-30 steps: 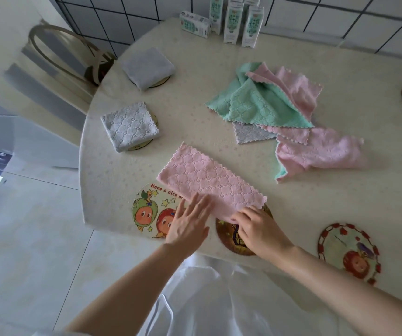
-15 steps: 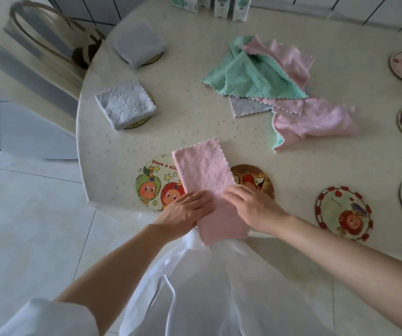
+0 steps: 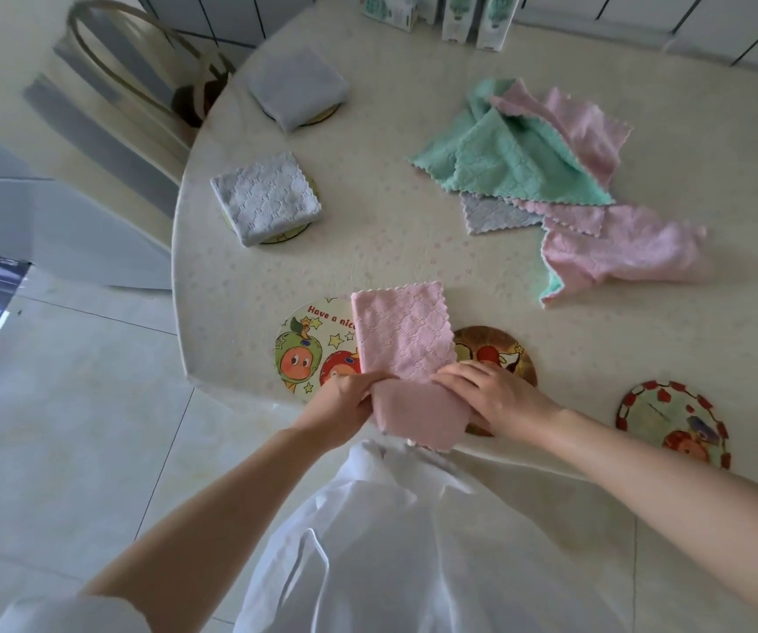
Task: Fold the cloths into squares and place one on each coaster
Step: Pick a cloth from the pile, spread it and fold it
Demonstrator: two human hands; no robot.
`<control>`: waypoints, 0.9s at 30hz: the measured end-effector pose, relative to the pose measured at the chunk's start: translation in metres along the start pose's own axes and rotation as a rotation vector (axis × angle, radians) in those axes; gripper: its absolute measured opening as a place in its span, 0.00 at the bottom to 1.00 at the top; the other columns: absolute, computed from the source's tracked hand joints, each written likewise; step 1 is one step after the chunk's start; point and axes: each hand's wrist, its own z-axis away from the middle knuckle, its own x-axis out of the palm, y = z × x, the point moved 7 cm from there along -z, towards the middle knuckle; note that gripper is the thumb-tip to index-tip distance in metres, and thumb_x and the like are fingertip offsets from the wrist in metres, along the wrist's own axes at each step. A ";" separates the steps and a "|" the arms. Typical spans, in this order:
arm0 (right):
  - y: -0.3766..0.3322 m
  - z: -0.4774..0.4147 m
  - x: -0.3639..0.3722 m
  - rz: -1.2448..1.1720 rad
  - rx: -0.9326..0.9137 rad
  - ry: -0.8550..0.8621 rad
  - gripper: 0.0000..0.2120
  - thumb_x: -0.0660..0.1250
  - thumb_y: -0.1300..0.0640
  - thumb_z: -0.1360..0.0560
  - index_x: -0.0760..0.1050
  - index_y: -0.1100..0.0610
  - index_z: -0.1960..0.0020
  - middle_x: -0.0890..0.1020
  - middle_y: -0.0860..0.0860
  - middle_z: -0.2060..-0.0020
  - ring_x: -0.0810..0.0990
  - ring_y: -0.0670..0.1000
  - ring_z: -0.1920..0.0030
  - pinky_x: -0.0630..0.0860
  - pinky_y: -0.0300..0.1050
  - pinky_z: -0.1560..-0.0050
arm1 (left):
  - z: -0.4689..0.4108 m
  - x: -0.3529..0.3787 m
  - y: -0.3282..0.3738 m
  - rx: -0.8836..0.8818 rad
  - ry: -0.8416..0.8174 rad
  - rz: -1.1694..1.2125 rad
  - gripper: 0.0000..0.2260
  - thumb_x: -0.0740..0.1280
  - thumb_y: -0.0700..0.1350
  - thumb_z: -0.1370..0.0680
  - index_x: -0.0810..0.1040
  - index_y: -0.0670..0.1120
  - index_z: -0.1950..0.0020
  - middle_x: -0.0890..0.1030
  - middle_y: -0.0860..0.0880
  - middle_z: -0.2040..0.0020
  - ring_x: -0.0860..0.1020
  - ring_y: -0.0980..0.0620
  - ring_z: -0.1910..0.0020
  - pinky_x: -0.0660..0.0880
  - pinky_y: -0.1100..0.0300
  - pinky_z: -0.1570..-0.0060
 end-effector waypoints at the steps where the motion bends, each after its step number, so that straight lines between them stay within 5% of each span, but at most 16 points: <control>1: 0.003 -0.003 -0.001 -0.075 0.037 -0.001 0.26 0.67 0.58 0.28 0.67 0.56 0.31 0.75 0.53 0.38 0.75 0.54 0.39 0.75 0.49 0.41 | -0.005 -0.003 -0.004 -0.088 -0.011 0.027 0.14 0.65 0.34 0.24 0.80 0.44 0.41 0.84 0.46 0.51 0.81 0.52 0.57 0.78 0.60 0.54; 6: 0.030 -0.021 -0.018 -0.537 0.425 0.060 0.17 0.67 0.65 0.28 0.74 0.54 0.40 0.82 0.48 0.52 0.80 0.49 0.53 0.77 0.42 0.55 | -0.029 -0.007 -0.033 -0.560 -0.047 0.199 0.12 0.59 0.39 0.20 0.77 0.43 0.61 0.78 0.45 0.65 0.73 0.53 0.70 0.73 0.59 0.72; 9: 0.051 -0.036 -0.029 -0.662 0.628 0.157 0.04 0.65 0.58 0.24 0.77 0.58 0.54 0.81 0.51 0.66 0.79 0.51 0.65 0.71 0.44 0.66 | -0.037 -0.006 -0.050 -0.728 -0.012 0.405 0.14 0.60 0.49 0.19 0.77 0.43 0.60 0.79 0.41 0.61 0.78 0.44 0.65 0.78 0.49 0.63; 11: 0.063 -0.043 -0.024 -0.649 0.728 0.106 0.14 0.64 0.50 0.23 0.76 0.59 0.60 0.79 0.51 0.70 0.76 0.50 0.70 0.67 0.42 0.69 | -0.039 -0.006 -0.057 -0.801 0.028 0.497 0.17 0.62 0.54 0.21 0.79 0.42 0.57 0.82 0.38 0.57 0.82 0.39 0.58 0.80 0.42 0.57; 17: 0.076 -0.050 -0.014 -0.642 0.802 0.046 0.18 0.63 0.50 0.23 0.66 0.56 0.69 0.70 0.51 0.75 0.68 0.49 0.72 0.60 0.44 0.70 | -0.044 -0.003 -0.060 -0.850 0.041 0.468 0.15 0.63 0.55 0.22 0.79 0.45 0.59 0.83 0.38 0.56 0.83 0.39 0.57 0.80 0.40 0.58; 24: 0.073 -0.061 -0.019 -0.643 0.771 0.024 0.16 0.63 0.43 0.25 0.71 0.58 0.58 0.78 0.52 0.69 0.74 0.50 0.69 0.67 0.45 0.68 | -0.050 -0.006 -0.061 -0.873 0.052 0.402 0.22 0.61 0.57 0.22 0.81 0.38 0.57 0.82 0.36 0.59 0.82 0.37 0.61 0.80 0.44 0.62; 27: 0.070 -0.061 -0.021 -0.603 0.712 0.066 0.12 0.60 0.47 0.23 0.66 0.53 0.60 0.74 0.51 0.72 0.70 0.50 0.73 0.65 0.46 0.71 | -0.051 -0.006 -0.061 -0.859 0.058 0.382 0.25 0.59 0.57 0.21 0.79 0.34 0.57 0.76 0.39 0.65 0.75 0.45 0.69 0.71 0.52 0.68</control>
